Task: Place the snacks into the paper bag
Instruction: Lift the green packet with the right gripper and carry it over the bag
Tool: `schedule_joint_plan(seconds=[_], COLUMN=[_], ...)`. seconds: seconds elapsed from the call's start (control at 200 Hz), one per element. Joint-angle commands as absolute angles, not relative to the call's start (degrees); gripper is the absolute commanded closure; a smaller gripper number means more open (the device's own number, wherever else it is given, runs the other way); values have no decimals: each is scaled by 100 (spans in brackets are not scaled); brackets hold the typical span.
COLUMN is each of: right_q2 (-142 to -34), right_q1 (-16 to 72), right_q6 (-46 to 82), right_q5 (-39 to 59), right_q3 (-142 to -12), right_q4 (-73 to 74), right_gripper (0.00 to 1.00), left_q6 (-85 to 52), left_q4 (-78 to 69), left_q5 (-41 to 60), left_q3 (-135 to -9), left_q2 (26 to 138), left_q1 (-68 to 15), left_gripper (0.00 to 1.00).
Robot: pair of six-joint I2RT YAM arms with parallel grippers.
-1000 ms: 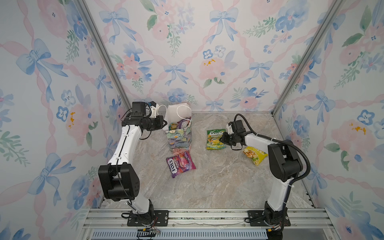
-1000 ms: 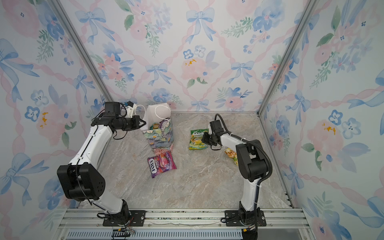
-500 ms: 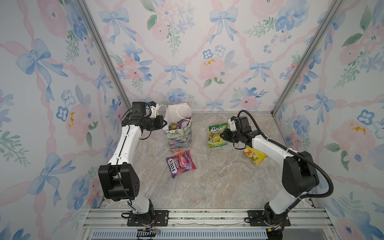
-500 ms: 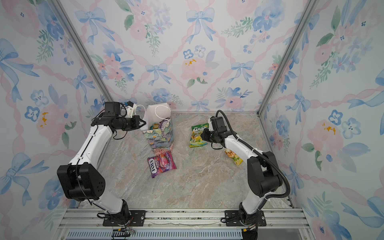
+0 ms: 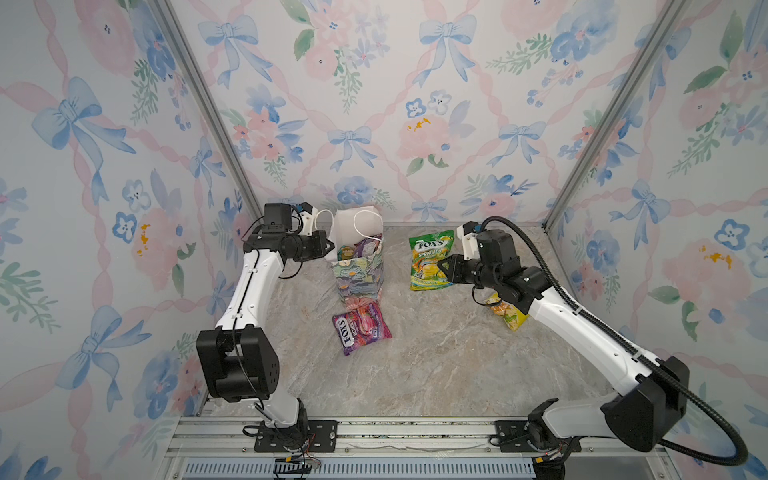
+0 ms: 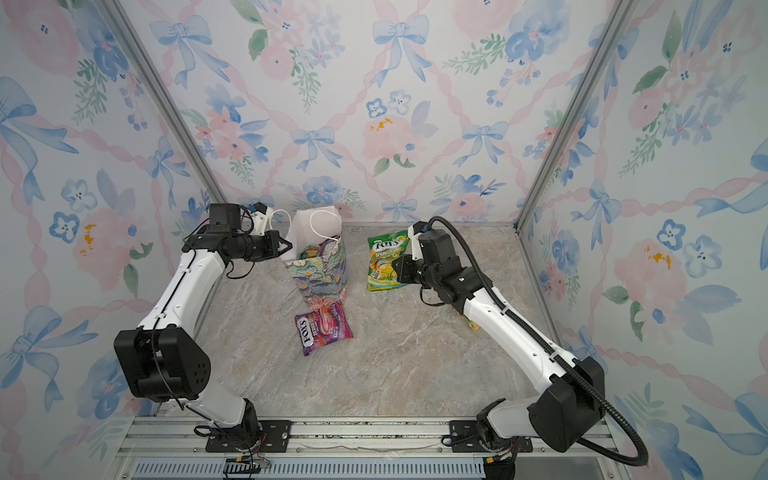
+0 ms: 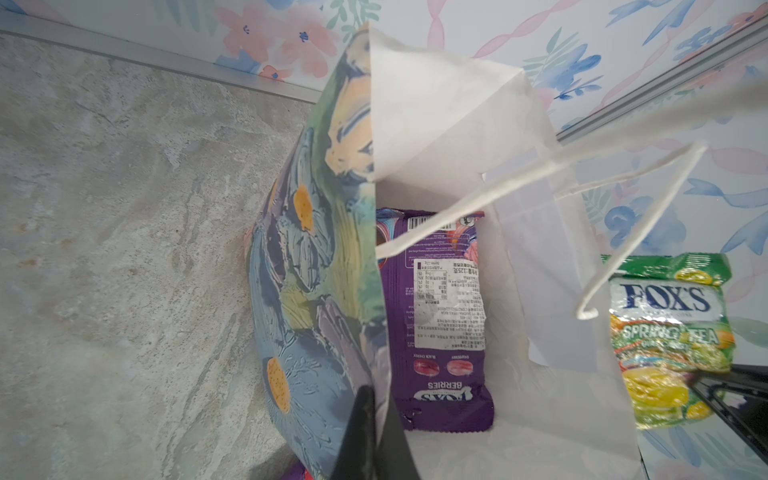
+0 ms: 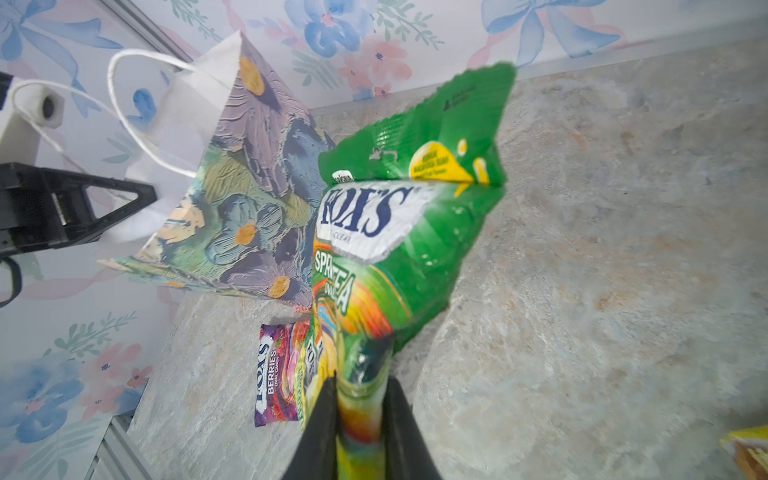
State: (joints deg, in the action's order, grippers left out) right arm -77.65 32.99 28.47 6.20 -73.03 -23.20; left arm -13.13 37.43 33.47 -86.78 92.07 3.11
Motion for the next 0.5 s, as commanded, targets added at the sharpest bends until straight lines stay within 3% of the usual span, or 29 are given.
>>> schedule_joint_plan(seconds=[0.0, 0.27, 0.495], right_q2=[-7397, -7274, -7907], right_q1=[3682, 4598, 5098], right_q6=[2698, 2664, 2452], right_q5=[350, 44, 11], right_q3=[-7670, -8111, -8948], right_q4=[-2615, -2675, -2584], right_gripper=[100, 100, 100], left_q6=[-1283, -1292, -1292], left_q4=[3727, 3726, 3727], left_q5=[3452, 3457, 3472], left_q3=[-8624, -8627, -8628], left_q2=[9115, 9140, 9127], left_q1=[358, 352, 352], left_gripper=[100, 100, 100])
